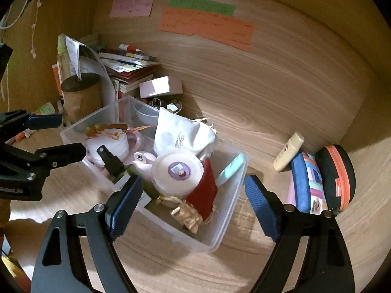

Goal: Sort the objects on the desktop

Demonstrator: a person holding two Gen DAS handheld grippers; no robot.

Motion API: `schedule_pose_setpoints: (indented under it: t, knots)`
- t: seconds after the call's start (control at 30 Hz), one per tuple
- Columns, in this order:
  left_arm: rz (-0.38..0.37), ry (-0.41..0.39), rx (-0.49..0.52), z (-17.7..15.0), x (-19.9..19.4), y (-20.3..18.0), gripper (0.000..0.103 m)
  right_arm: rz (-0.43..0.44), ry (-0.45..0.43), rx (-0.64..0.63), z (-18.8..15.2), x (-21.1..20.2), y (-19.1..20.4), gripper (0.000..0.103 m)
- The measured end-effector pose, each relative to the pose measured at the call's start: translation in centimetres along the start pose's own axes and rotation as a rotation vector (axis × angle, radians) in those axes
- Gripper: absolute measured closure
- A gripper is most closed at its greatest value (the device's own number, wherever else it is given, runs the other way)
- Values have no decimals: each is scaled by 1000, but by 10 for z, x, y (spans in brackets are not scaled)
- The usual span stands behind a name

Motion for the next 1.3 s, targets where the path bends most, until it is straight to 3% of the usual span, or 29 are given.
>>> schedule_pose_setpoints:
  t: [0.17,0.37,0.53,0.8,1.3]
  knots:
    - [-2,-13,-9,-3,-9,-7,12,27,-4,15,-7,-12,-3,19]
    - [80,-59,31,-9,-20,-21,9,63,-22,54,-15,-28,-8,18]
    - [127,-72,60,-16,-23,-32,9,86,-32,86,-23,-38,-9,8]
    - [113,-58,41,-23,-25,-35,8,130,-40,118,-32,-46,-5,5]
    - [115,-41,34,-25,-19,-32,8,127,-28,142,-36,-46,-8,5]
Point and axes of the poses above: each gripper's, at about its wrist camera, not at the fingertips, and x roughly the way its jaws point, y to its left, z to its top, the point moved 1 cm from there along x, roughly the way its jaws point, and after that the axes turned 5 degrees about -z, right-handed, at the moved point
